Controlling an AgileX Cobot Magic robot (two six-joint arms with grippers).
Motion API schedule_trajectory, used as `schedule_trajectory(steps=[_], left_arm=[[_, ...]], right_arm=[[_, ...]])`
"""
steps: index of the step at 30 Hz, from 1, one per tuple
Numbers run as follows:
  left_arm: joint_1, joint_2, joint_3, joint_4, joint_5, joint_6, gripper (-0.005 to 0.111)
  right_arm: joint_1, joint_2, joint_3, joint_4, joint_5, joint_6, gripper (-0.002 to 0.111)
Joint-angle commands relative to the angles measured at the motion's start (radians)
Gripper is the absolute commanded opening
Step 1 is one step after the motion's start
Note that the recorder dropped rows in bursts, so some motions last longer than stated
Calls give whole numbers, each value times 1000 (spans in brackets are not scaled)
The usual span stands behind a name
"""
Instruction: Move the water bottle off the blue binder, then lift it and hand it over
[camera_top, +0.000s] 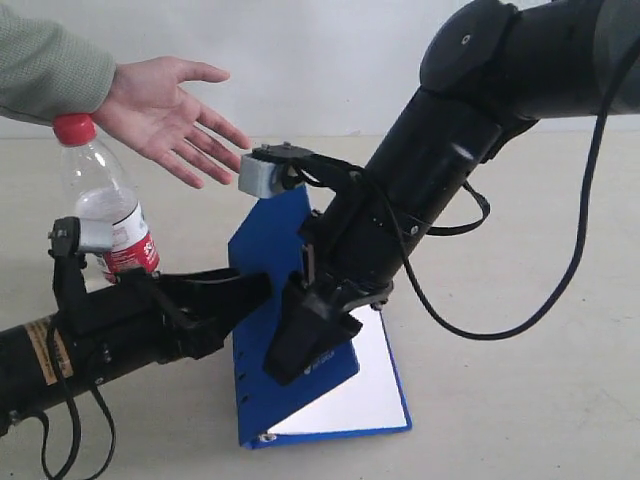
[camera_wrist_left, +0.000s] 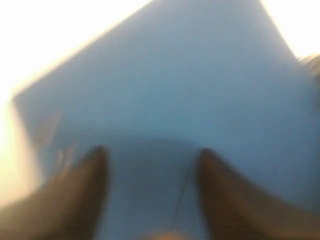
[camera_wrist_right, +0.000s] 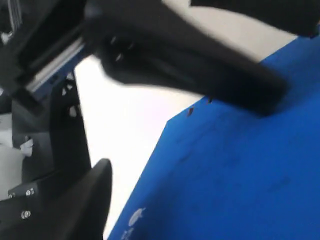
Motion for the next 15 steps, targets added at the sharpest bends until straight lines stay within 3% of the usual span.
schedule_trajectory(steps=[1,2,3,6,11,12,15], left_arm=[[-8,-7,-23,-82,-4,-79,5],[-8,-7,-23,-108,55,-132,5],[-8,-7,-23,-126,120,-140,9],[-8,-7,-19,-92,253,-114,31],[-8,-14,26,1,195,-179,85],[-8,-17,25,29,195,-209,90],[-8,-17,-8,95,211,-349,89]], right_arm=[[15,-17,-4,19,2,-18,21],[15,-22,-4,5,-19,-20,2],[15,-26,-4,-14,-40,-18,0],[13,-45,-6,-93,-114,50,0],[-30,-48,-6,-163,-197,199,0],[-40,-48,-6,-145,-197,205,0],[-59,-49,-6,-43,-174,178,0]])
